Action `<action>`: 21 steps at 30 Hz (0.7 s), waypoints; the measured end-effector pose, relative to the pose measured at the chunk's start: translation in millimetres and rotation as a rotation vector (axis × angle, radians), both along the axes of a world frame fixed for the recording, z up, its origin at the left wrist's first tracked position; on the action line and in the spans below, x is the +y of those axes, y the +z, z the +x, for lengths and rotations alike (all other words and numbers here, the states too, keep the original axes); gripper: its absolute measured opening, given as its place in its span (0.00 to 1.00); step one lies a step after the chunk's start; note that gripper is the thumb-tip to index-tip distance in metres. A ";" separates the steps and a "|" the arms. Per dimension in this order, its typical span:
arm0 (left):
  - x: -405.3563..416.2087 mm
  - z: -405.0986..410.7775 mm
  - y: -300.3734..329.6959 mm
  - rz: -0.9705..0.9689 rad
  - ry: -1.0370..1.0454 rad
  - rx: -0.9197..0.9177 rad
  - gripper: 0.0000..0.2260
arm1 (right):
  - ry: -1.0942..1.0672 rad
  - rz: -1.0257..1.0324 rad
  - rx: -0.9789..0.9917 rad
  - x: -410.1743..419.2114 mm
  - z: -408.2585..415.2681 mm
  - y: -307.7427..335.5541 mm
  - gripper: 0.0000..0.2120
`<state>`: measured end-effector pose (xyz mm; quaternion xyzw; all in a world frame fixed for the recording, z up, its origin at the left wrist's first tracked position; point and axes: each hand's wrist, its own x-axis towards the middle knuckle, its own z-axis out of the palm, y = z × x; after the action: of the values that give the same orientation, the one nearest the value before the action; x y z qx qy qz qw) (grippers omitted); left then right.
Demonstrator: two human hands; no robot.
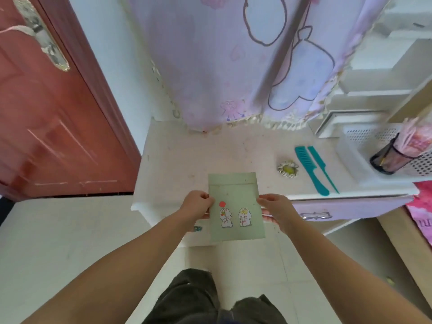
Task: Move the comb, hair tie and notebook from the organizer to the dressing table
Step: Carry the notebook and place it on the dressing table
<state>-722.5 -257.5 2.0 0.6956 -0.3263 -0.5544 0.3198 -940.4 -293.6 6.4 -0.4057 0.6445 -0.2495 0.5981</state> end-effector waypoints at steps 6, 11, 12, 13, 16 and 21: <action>-105.0 -6.0 -9.7 0.046 -0.030 -0.099 0.05 | 0.026 -0.065 0.189 -94.8 5.5 -7.9 0.07; -152.5 -9.7 -30.3 0.060 -0.153 -0.408 0.14 | 0.196 -0.076 0.427 -148.4 13.6 -25.7 0.17; -158.4 -10.7 -34.0 0.069 -0.173 -0.428 0.14 | 0.231 -0.078 0.469 -155.8 13.5 -28.6 0.17; -163.6 -11.2 -38.7 0.079 -0.195 -0.445 0.14 | 0.263 -0.077 0.503 -161.6 12.8 -31.9 0.16; -176.5 -10.3 -43.1 0.126 -0.314 -0.517 0.15 | 0.334 -0.063 0.574 -171.3 11.8 -38.8 0.13; -185.0 -2.5 -48.0 0.129 -0.527 -0.661 0.14 | 0.362 -0.076 0.649 -173.8 13.3 -42.6 0.11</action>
<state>-725.1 -442.4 -46.0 0.7473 -0.5426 -0.3837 0.0013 -927.2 -467.4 -36.3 -0.5929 0.7087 -0.0217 0.3816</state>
